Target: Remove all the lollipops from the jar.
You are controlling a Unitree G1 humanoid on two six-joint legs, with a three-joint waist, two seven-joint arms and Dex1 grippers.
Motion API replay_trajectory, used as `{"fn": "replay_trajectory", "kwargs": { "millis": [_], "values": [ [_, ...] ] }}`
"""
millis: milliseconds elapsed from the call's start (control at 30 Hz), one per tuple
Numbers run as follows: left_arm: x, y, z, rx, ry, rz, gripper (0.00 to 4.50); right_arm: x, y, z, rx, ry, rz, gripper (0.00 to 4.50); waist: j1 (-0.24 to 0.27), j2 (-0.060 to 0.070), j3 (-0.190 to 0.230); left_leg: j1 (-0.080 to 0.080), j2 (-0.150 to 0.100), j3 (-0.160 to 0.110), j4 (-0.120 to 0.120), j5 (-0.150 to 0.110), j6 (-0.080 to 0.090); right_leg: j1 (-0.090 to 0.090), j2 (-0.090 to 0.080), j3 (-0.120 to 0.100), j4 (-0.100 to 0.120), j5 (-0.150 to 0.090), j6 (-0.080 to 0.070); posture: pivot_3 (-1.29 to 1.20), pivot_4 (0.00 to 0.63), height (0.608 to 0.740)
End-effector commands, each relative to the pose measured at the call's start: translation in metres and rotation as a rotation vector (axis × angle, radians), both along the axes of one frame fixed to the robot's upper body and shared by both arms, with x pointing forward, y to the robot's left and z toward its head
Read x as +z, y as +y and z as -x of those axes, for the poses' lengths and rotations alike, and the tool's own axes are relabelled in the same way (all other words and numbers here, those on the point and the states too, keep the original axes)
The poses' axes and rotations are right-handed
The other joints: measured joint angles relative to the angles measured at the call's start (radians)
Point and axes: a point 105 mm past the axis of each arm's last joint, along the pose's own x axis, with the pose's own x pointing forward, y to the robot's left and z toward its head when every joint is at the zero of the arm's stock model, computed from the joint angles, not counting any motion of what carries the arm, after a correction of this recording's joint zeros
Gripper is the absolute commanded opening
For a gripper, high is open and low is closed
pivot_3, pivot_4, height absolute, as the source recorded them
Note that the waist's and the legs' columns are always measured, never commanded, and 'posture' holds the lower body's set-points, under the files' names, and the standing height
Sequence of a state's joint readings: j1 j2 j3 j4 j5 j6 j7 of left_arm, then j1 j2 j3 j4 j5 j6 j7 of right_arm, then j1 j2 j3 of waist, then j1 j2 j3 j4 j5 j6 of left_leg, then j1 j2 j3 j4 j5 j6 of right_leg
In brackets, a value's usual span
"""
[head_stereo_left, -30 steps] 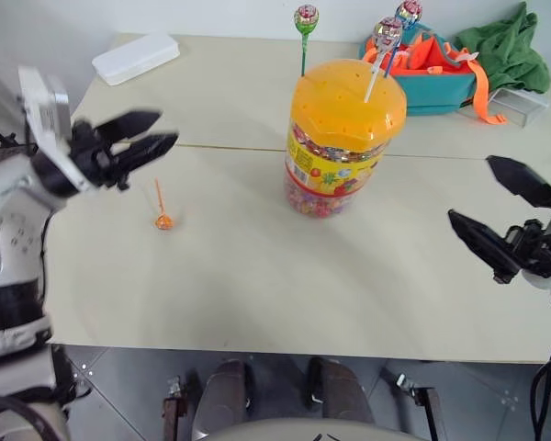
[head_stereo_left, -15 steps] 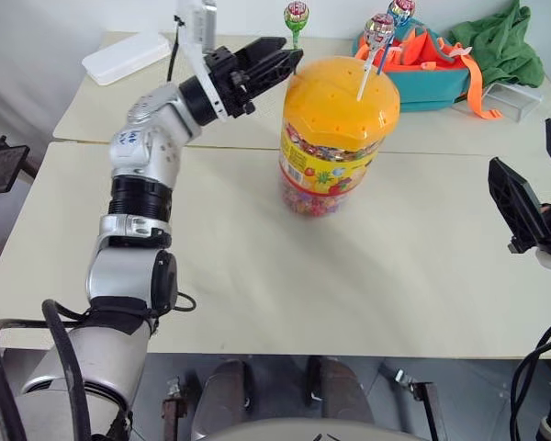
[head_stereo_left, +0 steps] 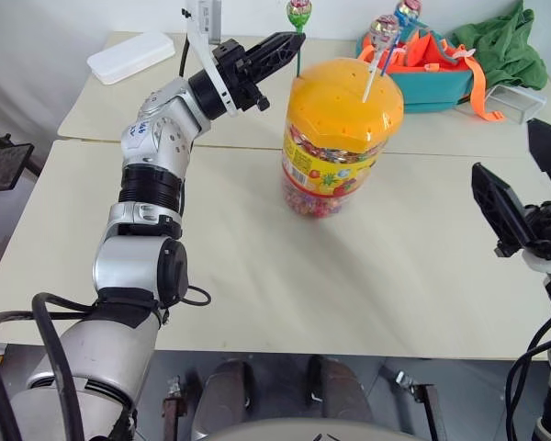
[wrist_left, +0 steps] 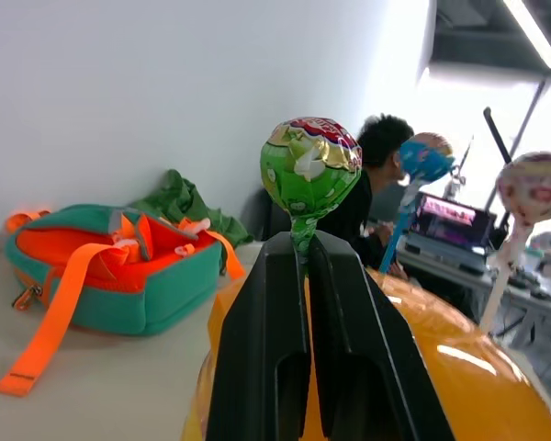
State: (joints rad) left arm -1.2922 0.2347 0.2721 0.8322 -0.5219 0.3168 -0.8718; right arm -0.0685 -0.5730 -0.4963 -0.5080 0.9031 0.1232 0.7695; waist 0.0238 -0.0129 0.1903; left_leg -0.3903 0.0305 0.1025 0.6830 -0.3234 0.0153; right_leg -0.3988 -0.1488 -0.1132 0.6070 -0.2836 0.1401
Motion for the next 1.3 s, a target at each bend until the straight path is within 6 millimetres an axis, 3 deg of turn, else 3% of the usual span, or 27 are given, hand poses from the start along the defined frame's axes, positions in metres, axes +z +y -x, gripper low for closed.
{"fn": "replay_trajectory", "kwargs": {
  "millis": [33,100,233,367,500,600,667,867,1000,1133,1233,1300],
  "values": [
    [0.044,0.029,0.011,0.046,-0.074,0.173,0.02,0.014,0.021,0.008,0.146,-0.054,0.082,4.50,-0.003,0.000,0.000,0.000,0.000,0.000,0.000,0.000,0.000,0.000,0.000,0.000,0.000,0.000,0.000,0.00,0.150,0.740],
    [0.039,0.049,0.016,0.093,-0.064,0.158,0.02,0.015,0.031,0.008,0.228,-0.049,0.127,4.50,-0.008,0.000,0.000,0.000,0.001,-0.001,0.000,0.000,0.000,0.000,0.000,0.000,0.001,0.000,0.000,0.00,0.150,0.740],
    [0.010,0.086,0.034,0.187,0.028,0.045,0.02,0.007,0.046,0.011,0.383,-0.019,0.264,4.50,-0.025,0.000,0.000,0.003,0.001,-0.001,-0.003,0.000,0.000,0.000,0.000,0.000,0.004,0.000,0.000,0.00,0.150,0.740],
    [-0.069,0.120,0.072,0.268,0.263,-0.267,0.02,-0.011,0.056,0.012,0.547,0.028,0.419,4.50,-0.031,-0.001,0.000,0.003,0.001,-0.008,-0.002,0.000,0.000,0.000,0.000,0.002,0.004,0.000,0.000,0.00,0.150,0.740],
    [-0.137,0.144,0.107,0.389,0.472,-0.521,0.02,-0.026,0.048,0.004,0.572,0.070,0.483,4.50,-0.010,-0.004,0.002,0.002,0.002,-0.010,0.000,0.000,0.000,0.001,-0.001,0.001,0.004,0.000,0.000,0.00,0.150,0.740],
    [-0.171,0.149,0.129,0.433,0.581,-0.618,0.02,-0.031,0.042,-0.002,0.549,0.086,0.509,4.50,0.005,-0.004,0.002,0.002,0.002,-0.011,0.001,-0.001,0.000,0.002,-0.002,0.004,0.002,0.000,0.000,0.00,0.150,0.740],
    [-0.186,0.152,0.137,0.466,0.633,-0.643,0.52,-0.036,0.037,-0.004,0.528,0.099,0.518,4.50,0.006,-0.004,0.002,0.002,0.002,-0.011,0.001,-0.001,0.000,0.002,-0.002,0.005,0.002,0.000,0.000,0.00,0.150,0.740],
    [-0.186,0.152,0.128,0.480,0.574,-0.688,2.18,-0.033,0.025,-0.017,0.397,0.100,0.440,4.50,0.000,-0.004,0.002,0.003,0.001,-0.009,0.001,-0.001,-0.002,0.002,-0.001,0.005,0.002,0.000,-0.001,0.00,0.150,0.740],
    [-0.149,0.158,0.119,0.450,0.337,-0.635,3.37,-0.010,0.015,-0.035,0.259,0.082,0.268,4.50,-0.003,-0.003,0.002,0.003,0.001,-0.008,0.000,-0.002,-0.002,0.000,0.000,0.005,0.003,0.000,-0.001,0.00,0.150,0.740],
    [-0.110,0.159,0.123,0.337,0.129,-0.513,4.47,0.008,0.010,-0.058,0.144,0.149,0.155,4.50,-0.006,-0.003,0.002,0.002,0.002,-0.006,0.000,-0.002,-0.003,-0.003,0.000,0.005,0.004,-0.001,-0.002,0.00,0.150,0.740],
    [-0.075,0.147,0.126,0.203,0.011,-0.340,4.47,0.022,0.013,-0.086,0.048,0.193,0.136,4.50,-0.008,-0.003,0.002,0.001,0.002,-0.002,0.000,-0.002,-0.003,-0.005,0.000,0.005,0.006,-0.001,-0.002,0.00,0.150,0.740],
    [-0.063,0.136,0.125,0.139,-0.024,-0.292,4.47,0.032,0.016,-0.099,0.024,0.188,0.110,4.50,-0.007,-0.003,0.002,-0.001,0.002,0.002,0.001,-0.002,-0.003,-0.006,0.000,0.005,0.006,-0.001,-0.002,0.00,0.150,0.740]
  ]
}}
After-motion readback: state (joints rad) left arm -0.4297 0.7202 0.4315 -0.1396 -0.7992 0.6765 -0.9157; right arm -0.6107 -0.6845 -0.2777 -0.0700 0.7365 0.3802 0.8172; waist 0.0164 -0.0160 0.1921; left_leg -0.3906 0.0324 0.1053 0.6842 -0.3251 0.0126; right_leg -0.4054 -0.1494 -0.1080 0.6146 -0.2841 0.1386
